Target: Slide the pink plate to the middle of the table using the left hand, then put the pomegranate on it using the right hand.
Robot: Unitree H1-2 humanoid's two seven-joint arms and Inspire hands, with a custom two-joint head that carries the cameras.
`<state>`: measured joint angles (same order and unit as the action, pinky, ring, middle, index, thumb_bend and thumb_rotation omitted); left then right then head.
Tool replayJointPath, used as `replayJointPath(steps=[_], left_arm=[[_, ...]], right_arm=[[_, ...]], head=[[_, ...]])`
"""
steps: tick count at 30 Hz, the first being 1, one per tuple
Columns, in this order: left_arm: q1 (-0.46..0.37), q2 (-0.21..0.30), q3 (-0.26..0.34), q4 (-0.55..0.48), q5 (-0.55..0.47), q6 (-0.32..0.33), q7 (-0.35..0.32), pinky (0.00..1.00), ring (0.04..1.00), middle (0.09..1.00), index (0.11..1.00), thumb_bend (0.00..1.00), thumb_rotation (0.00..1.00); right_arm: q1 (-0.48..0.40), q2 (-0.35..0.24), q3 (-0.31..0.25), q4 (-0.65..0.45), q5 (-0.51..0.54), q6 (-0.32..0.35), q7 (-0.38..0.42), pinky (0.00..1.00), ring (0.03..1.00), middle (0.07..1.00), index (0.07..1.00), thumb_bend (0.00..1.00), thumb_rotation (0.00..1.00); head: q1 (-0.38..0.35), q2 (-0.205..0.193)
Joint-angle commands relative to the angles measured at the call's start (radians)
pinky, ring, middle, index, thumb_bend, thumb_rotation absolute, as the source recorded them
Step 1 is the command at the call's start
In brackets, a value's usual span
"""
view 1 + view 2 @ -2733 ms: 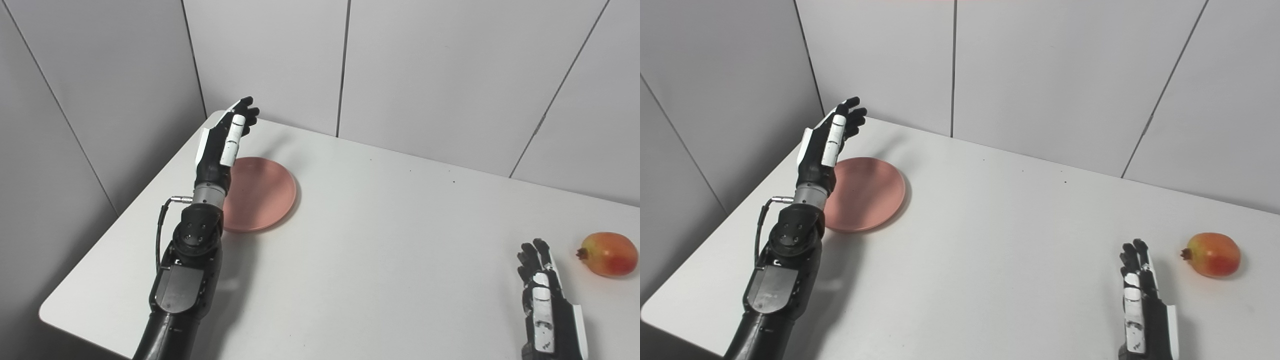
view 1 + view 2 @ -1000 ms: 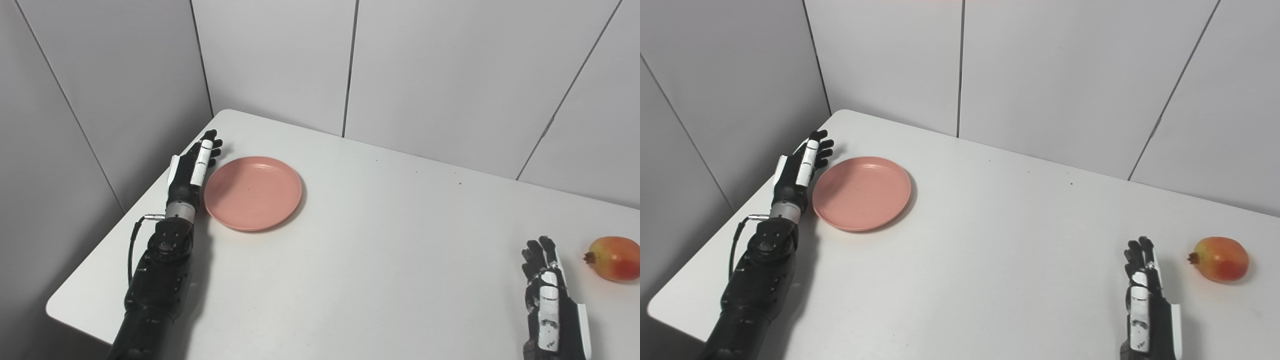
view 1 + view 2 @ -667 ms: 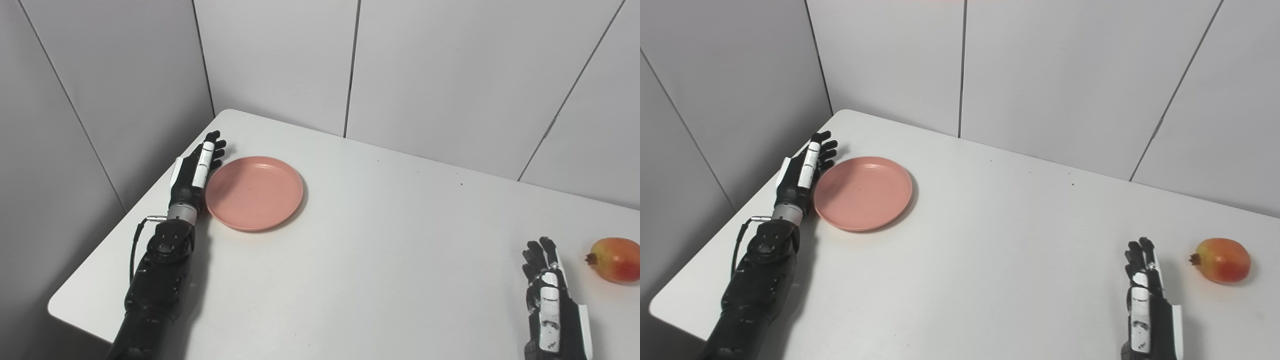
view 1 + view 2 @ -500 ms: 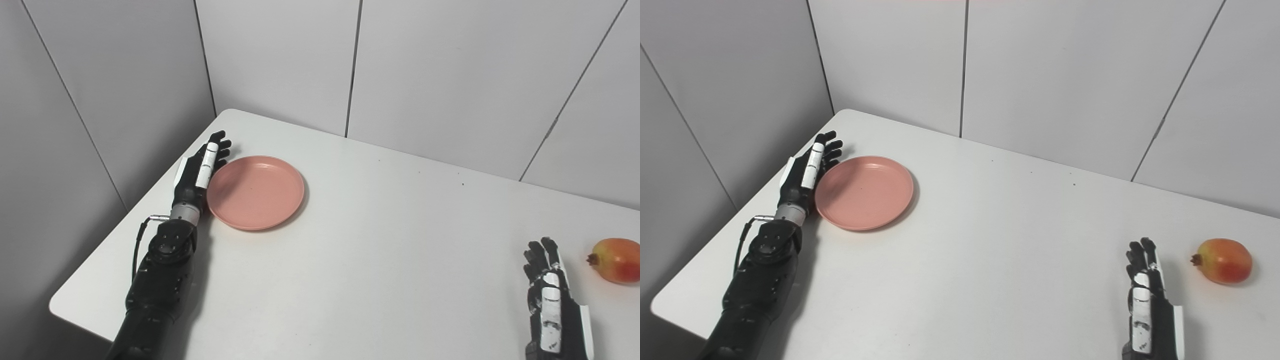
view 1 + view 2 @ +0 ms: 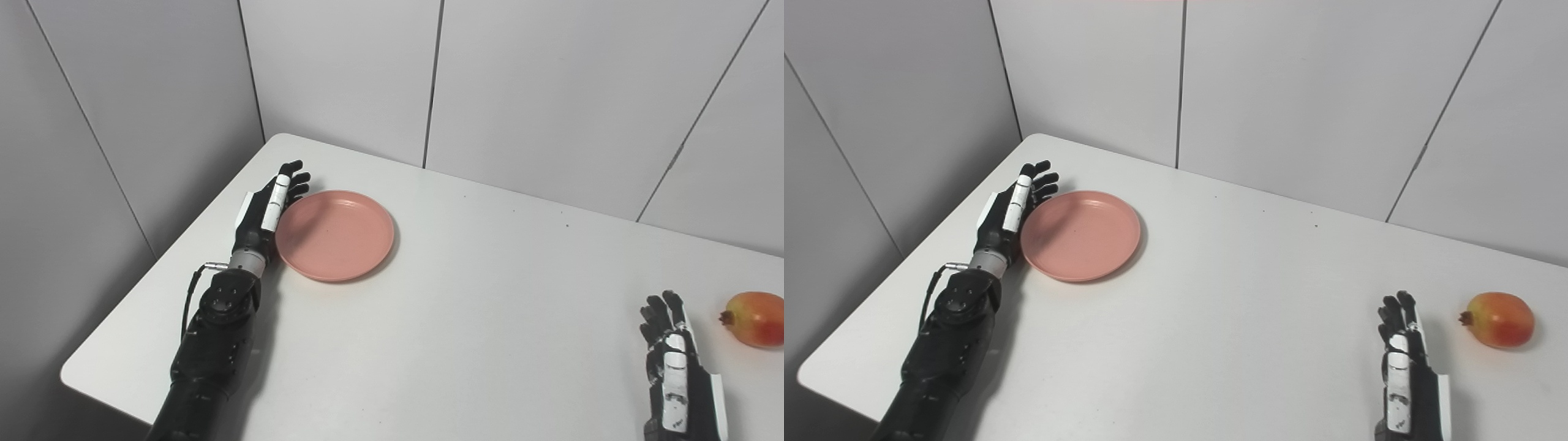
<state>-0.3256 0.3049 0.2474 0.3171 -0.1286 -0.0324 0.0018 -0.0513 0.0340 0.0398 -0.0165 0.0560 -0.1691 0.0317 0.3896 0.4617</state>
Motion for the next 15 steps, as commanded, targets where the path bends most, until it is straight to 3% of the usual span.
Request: replayJointPath(steps=[1, 15], left_arm=[[-0.019, 0.005, -0.008, -0.052, 0.005, 0.011, -0.002, 0.86, 0.854, 0.845, 0.846, 0.7, 1.0], [-0.021, -0.042, -0.051, -0.095, 0.049, 0.01, 0.018, 0.93, 0.879, 0.867, 0.864, 0.69, 1.0]], right_arm=[[0.008, -0.002, -0.003, 0.003, 0.003, -0.027, 0.005, 0.98, 0.942, 0.93, 0.944, 0.41, 0.93], [0.008, -0.002, -0.005, -0.001, 0.001, -0.023, 0.005, 0.98, 0.938, 0.927, 0.942, 0.42, 0.94]], head=[[0.001, 0.003], [-0.001, 0.018]])
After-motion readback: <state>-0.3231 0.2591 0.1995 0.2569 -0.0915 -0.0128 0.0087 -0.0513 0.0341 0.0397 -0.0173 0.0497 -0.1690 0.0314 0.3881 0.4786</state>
